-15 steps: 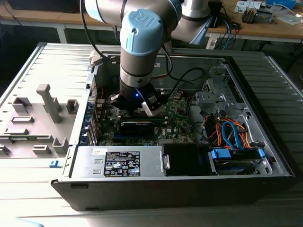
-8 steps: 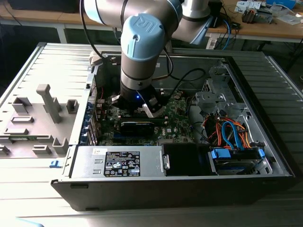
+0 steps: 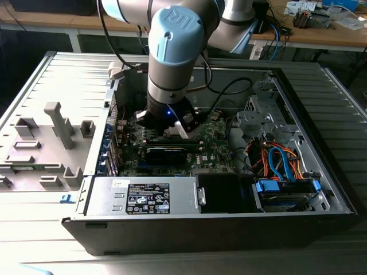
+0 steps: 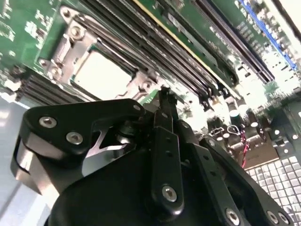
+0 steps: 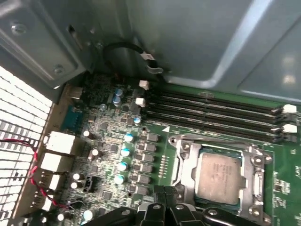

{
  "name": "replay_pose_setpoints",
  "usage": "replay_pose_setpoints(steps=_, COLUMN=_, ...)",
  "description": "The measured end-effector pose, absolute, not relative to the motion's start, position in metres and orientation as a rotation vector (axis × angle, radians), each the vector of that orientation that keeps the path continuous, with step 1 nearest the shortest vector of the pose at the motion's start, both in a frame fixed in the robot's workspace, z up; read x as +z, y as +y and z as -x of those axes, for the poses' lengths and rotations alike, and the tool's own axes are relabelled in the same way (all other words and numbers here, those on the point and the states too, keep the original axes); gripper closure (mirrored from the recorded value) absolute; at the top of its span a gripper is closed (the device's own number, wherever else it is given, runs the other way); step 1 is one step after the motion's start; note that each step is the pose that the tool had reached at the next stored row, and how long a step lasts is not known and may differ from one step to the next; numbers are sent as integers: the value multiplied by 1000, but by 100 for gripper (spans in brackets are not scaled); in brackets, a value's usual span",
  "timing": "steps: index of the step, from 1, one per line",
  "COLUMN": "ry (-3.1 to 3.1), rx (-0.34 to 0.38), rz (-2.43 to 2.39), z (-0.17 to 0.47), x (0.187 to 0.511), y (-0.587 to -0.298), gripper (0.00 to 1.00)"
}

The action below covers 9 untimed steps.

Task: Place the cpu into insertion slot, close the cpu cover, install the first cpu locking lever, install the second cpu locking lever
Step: 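Install the second cpu locking lever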

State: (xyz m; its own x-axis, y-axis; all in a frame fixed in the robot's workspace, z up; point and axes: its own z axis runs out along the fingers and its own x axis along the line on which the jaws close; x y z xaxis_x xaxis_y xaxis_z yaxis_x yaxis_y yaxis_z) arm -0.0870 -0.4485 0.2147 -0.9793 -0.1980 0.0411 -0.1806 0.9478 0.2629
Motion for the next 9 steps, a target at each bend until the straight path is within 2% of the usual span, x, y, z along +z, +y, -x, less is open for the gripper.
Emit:
replay_pose_setpoints(steps=5, ry=-3019, rx=-392, rz=-290, z=68, x=215, y=-445, gripper=89)
replay_pose_setpoints(steps=9, ry=-3017, rx=-354, rz=-287, z=60, x=215, y=-433, gripper=89)
